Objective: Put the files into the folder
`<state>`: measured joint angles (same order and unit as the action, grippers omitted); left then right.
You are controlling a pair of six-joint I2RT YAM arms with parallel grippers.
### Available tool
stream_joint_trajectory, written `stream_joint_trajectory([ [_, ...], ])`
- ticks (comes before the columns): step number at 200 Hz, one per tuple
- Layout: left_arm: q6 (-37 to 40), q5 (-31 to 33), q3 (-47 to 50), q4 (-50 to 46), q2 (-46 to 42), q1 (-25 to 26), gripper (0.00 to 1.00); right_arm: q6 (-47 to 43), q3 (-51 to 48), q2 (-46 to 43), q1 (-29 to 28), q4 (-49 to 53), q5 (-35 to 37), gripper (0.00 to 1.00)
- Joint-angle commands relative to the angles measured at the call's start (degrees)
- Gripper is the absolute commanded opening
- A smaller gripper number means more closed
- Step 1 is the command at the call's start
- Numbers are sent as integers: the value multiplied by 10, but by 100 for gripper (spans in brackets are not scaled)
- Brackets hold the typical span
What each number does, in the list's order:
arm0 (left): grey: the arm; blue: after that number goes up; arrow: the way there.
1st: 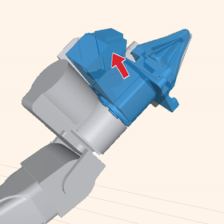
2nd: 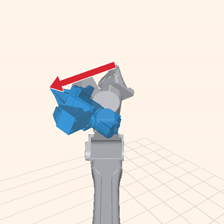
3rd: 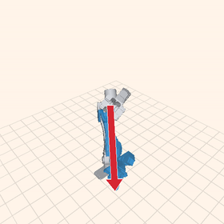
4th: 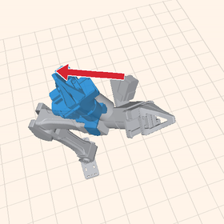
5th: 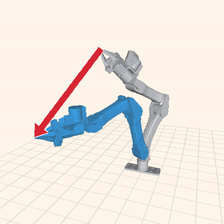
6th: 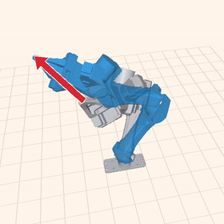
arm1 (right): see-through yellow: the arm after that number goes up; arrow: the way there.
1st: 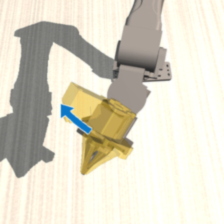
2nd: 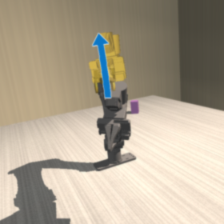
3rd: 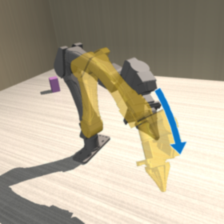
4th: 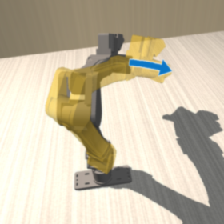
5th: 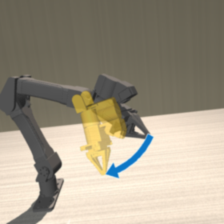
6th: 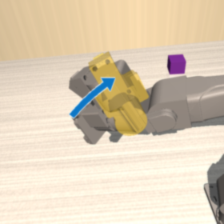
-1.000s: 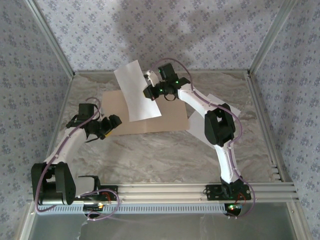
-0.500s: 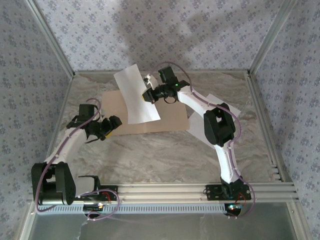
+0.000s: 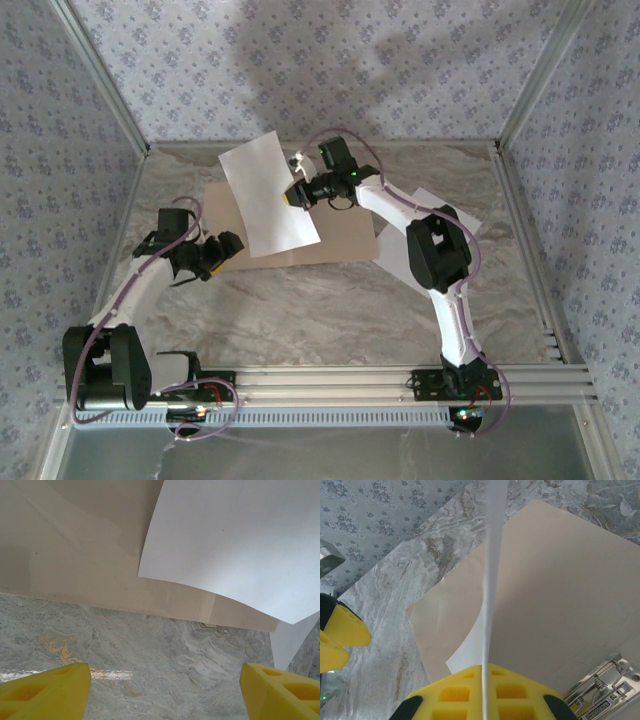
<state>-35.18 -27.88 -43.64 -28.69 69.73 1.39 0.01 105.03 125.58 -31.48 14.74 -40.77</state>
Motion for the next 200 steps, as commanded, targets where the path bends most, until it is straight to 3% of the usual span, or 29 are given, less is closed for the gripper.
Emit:
stream_joint_trajectory([
  [1, -1, -11, 4, -11, -17, -4, 78, 4, -8, -38, 10, -1, 9, 0],
  [71, -1, -10, 2, -11, -14, -4, 78, -23, -11, -72, 28, 34, 26, 0],
  [200, 2, -10, -2, -16, -10, -4, 78, 0, -57, -64, 17, -15, -31, 0],
])
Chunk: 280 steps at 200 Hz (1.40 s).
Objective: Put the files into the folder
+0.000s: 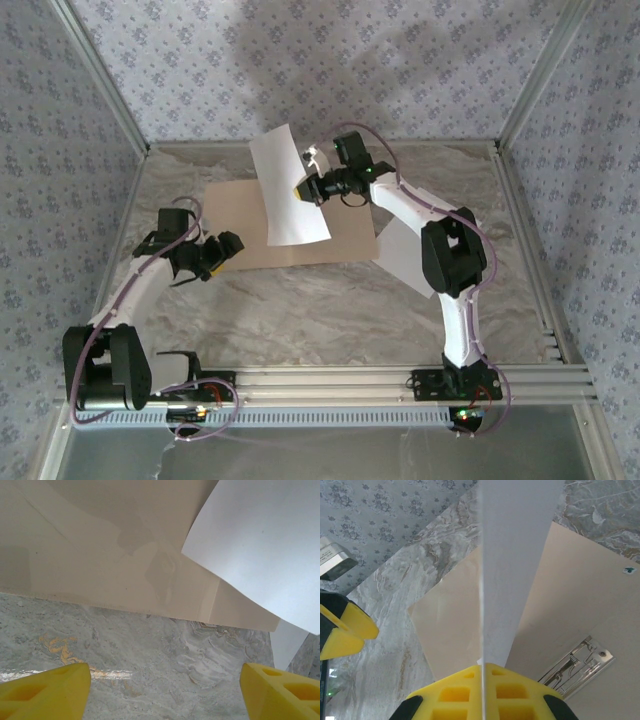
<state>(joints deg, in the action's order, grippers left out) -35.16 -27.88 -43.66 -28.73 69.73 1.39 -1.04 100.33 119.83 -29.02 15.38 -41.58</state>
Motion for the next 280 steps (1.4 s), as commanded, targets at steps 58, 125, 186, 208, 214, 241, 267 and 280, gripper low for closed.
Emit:
stream_joint_trajectory([
  [58, 4, -10, -2, -19, -10, -4, 78, 49, -33, 1, -20, -80, -25, 0],
  [125, 5, -10, 0, -18, -10, -4, 78, 82, -38, 22, -25, -117, -24, 0],
  [186, 6, -9, 4, -18, -14, -4, 78, 82, -32, 54, -30, -115, 2, 0],
  [208, 6, -9, 5, -19, -14, -4, 78, 79, -24, 66, -31, -100, 18, 0],
  [214, 5, -9, 5, -18, -14, -4, 79, 79, -22, 69, -30, -95, 23, 0],
  [241, 5, -9, 8, -17, -15, -4, 79, 85, -15, 78, -28, -80, 46, 0],
  [267, 4, -9, 9, -18, -16, -4, 79, 87, -10, 87, -29, -77, 57, 0],
  [280, 4, -9, 9, -18, -16, -4, 79, 90, -7, 93, -31, -75, 62, 0],
])
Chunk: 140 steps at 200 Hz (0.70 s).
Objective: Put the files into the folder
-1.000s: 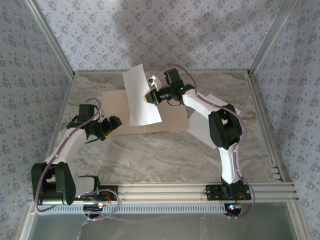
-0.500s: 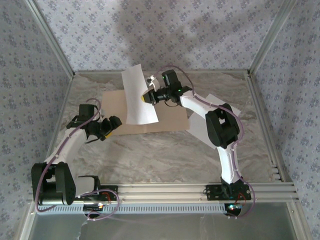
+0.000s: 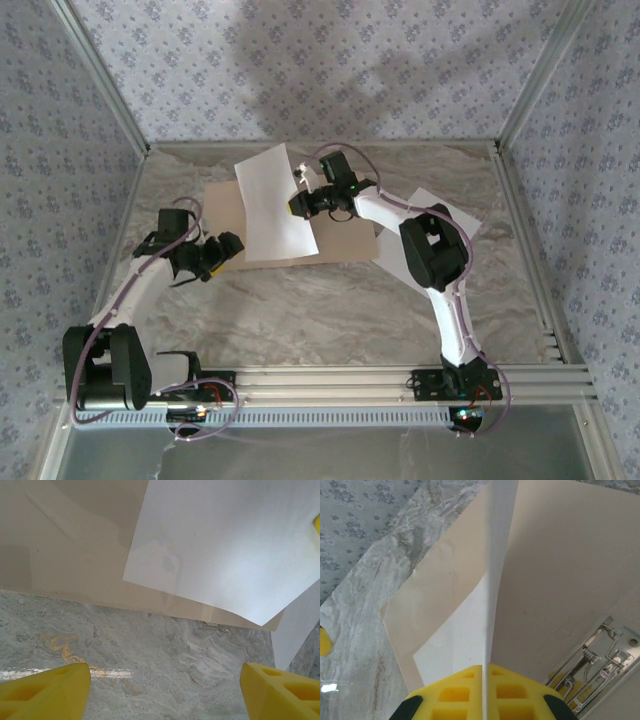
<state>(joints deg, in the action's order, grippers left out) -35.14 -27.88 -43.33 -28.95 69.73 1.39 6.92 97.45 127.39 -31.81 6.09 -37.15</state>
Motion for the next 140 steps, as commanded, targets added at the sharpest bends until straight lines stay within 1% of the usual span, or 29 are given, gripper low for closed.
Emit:
stream_joint_trajectory([
  [1, 3, -9, 5, -16, -16, -4, 79, 11, 23, 18, -2, 18, 18, 0],
  [90, 1, -9, 9, -17, -25, -4, 79, 56, 33, 42, -9, -17, 39, 0],
  [140, 2, -8, 12, -22, -34, -4, 79, 81, 56, 63, -20, -33, 38, 0],
])
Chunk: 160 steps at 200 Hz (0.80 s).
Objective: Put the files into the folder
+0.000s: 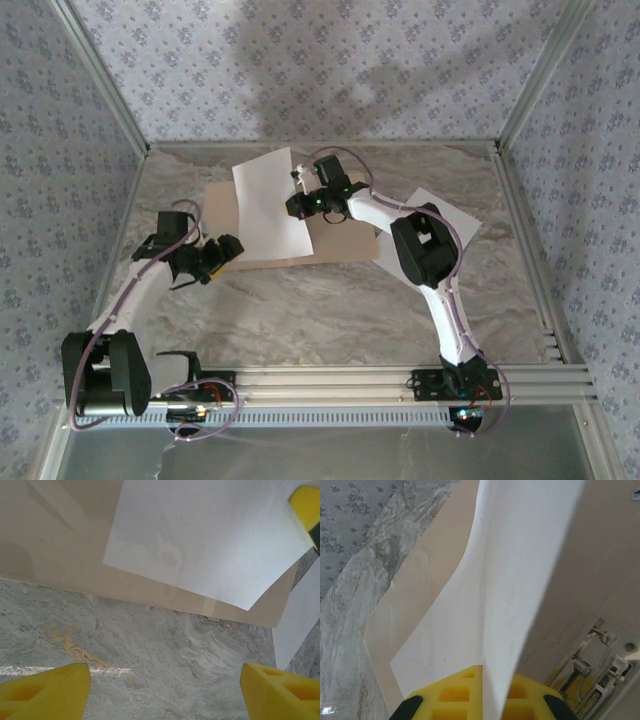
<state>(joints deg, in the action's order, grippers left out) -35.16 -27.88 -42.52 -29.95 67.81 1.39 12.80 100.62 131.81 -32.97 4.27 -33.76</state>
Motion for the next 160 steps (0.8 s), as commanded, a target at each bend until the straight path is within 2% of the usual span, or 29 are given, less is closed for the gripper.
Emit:
stream_joint_trajectory([
  [1, 3, -8, 4, -12, -15, -4, 79, 22, 24, 19, -9, -16, 4, 0],
  [160, 3, -4, 12, -26, -39, -4, 79, 72, 72, 68, -38, -59, -4, 0],
])
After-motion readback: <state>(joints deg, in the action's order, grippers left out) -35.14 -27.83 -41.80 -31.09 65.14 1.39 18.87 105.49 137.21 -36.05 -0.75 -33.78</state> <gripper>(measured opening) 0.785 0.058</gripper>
